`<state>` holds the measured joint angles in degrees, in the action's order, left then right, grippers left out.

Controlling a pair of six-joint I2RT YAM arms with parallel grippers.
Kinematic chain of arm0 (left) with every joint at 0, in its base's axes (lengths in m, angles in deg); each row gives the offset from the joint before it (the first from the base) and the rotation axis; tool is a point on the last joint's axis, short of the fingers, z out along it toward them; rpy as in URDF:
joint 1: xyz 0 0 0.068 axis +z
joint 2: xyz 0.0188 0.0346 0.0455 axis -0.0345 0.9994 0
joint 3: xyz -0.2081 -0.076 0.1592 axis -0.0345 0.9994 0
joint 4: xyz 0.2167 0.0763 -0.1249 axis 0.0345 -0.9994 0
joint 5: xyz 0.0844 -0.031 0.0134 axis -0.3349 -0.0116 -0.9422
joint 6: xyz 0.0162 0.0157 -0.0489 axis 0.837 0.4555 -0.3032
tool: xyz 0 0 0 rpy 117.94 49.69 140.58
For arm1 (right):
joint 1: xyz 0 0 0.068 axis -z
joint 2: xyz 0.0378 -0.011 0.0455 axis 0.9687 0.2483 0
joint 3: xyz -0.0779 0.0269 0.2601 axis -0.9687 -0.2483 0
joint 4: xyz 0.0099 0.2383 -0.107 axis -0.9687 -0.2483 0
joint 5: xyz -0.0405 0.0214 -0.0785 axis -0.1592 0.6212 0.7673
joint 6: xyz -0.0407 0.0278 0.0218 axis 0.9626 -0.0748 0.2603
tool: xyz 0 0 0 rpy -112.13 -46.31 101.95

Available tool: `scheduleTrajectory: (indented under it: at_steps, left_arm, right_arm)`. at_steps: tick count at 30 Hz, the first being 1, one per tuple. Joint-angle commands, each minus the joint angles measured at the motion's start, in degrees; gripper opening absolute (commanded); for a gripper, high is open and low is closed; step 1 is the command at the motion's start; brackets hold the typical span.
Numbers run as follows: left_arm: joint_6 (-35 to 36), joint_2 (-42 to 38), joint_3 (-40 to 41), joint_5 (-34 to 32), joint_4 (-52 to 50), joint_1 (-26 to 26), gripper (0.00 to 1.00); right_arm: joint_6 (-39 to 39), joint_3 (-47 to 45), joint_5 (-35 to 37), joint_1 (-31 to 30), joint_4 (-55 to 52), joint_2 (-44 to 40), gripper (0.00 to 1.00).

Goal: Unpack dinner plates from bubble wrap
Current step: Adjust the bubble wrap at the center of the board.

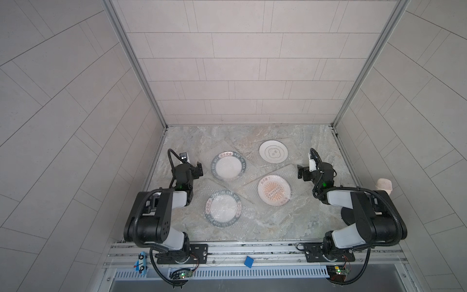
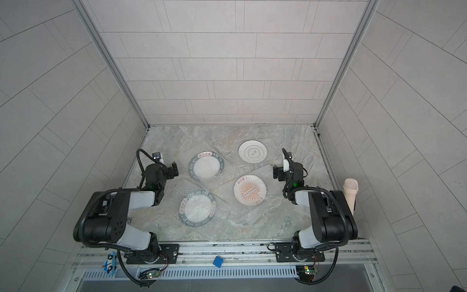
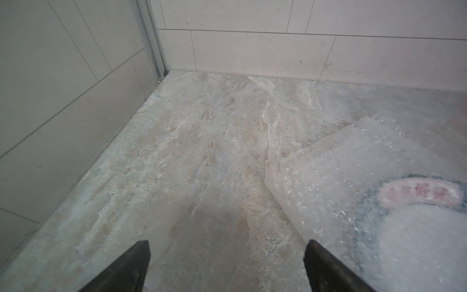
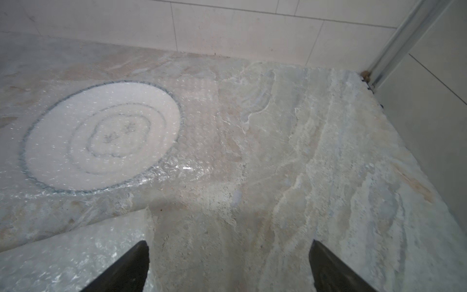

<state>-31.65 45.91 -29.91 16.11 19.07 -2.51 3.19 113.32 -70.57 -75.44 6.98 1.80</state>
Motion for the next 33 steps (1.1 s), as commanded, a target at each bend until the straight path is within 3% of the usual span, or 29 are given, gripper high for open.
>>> scheduleTrajectory:
  at_steps: [1, 3, 4, 8, 9, 10, 11, 13, 16, 19, 22, 26, 29, 33]
  left_arm:
    - [-4.65, -7.96, -4.18, -10.31, -10.16, -1.55, 1.0]
    - [-21.95, -12.5, -7.89, -19.42, -22.9, -1.46, 1.0]
    - [-28.81, -13.92, -10.7, -20.97, -30.93, -1.36, 1.0]
    - [-39.75, -14.41, -18.58, -11.27, -44.35, -0.91, 1.0]
    - [-42.59, -14.5, -19.21, -7.92, -45.63, -0.43, 1.0]
    - [-44.15, -14.59, -19.14, -2.63, -45.31, 0.46, 1.0]
    - [-44.78, -14.6, -18.83, 3.69, -43.54, 1.57, 1.0]
    - [-46.61, -14.14, -18.16, 13.31, -40.13, 3.16, 1.0]
    - [-44.65, -12.17, -20.51, 27.53, -37.3, 3.58, 0.98]
    - [-40.37, -10.76, -26.39, 33.55, -46.52, 0.67, 0.96]
    - [-32.7, -10.11, -32.13, 31.54, -55.9, -7.45, 0.96]
    - [-22.8, -4.42, -40.97, 27.6, -68.3, -21.06, 0.98]
    - [-19.14, 2.79, -45.31, 28.53, -72.34, -29.39, 0.98]
    - [-17.43, 12.3, -49.12, 29.06, -73.67, -37.91, 0.97]
  right_arm:
    - [-5.5, 8.27, 11.38, -1.17, -17.38, -6.59, 1.0]
    - [-10.75, 13.68, 15.74, -1.16, -26.6, -7.42, 1.0]
    - [-16.07, 16.52, 19.27, -0.94, -31.87, -7.55, 1.0]
    - [-34.11, 23.96, 25.36, 1.76, -44.42, -5.64, 1.0]
    - [-39.54, 26.17, 23.19, 3.94, -49.37, -4.43, 1.0]
    - [-43.03, 28.06, 14.92, 7.57, -52.89, -2.76, 1.0]
    - [-43.43, 27.99, 4.39, 10.81, -51.16, -1.5, 1.0]
    - [-45.13, 25.86, -3.72, 12.51, -46.49, -2.55, 1.0]
    - [-43.32, 26.07, -0.77, 9.09, -49.28, -7.26, 1.0]
    - [-43.24, 24.0, -1.93, 7.38, -52.03, -10.92, 1.0]
    - [-42.08, 22.24, -9.3, 7.18, -56.13, -14.28, 1.0]
    - [-39.99, 19.15, -8.75, 3.47, -64.73, -22.93, 1.0]
    - [-41.07, 11.85, -14.23, 2.26, -63.0, -29.98, 1.0]
    - [-43.2, 6.23, -14.61, -1.81, -67.76, -33.7, 0.99]
